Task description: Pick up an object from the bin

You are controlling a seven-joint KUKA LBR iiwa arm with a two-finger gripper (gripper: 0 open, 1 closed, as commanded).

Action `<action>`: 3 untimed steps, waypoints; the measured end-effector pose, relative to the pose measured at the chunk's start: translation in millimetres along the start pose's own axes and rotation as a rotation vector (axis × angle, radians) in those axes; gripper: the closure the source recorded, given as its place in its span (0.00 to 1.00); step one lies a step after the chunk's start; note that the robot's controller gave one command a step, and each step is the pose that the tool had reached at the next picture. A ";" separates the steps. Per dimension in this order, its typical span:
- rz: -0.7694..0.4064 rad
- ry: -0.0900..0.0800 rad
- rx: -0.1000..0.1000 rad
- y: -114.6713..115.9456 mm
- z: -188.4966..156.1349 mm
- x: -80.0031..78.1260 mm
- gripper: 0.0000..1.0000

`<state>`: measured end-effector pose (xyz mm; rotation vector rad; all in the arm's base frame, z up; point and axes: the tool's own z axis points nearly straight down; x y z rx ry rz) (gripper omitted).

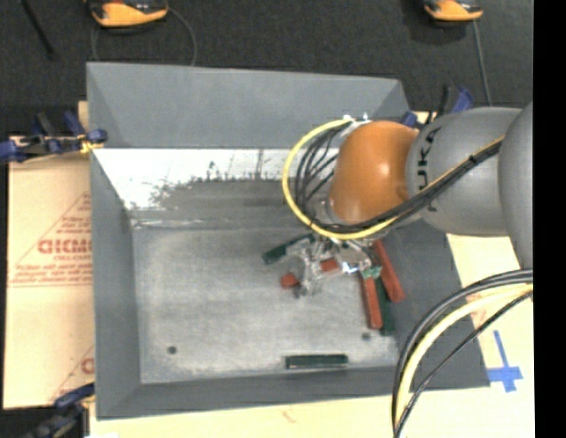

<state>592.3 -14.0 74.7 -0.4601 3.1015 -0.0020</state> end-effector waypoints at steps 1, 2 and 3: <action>0.002 0.001 -0.002 1.0 1.4 0.8 0.00; 0.004 0.001 -0.004 2.0 1.5 0.6 1.00; 0.059 -0.006 0.003 -7.9 -170.0 9.4 1.00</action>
Offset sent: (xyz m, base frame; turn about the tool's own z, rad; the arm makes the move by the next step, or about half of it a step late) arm 0.0000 0.0000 0.0000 0.0000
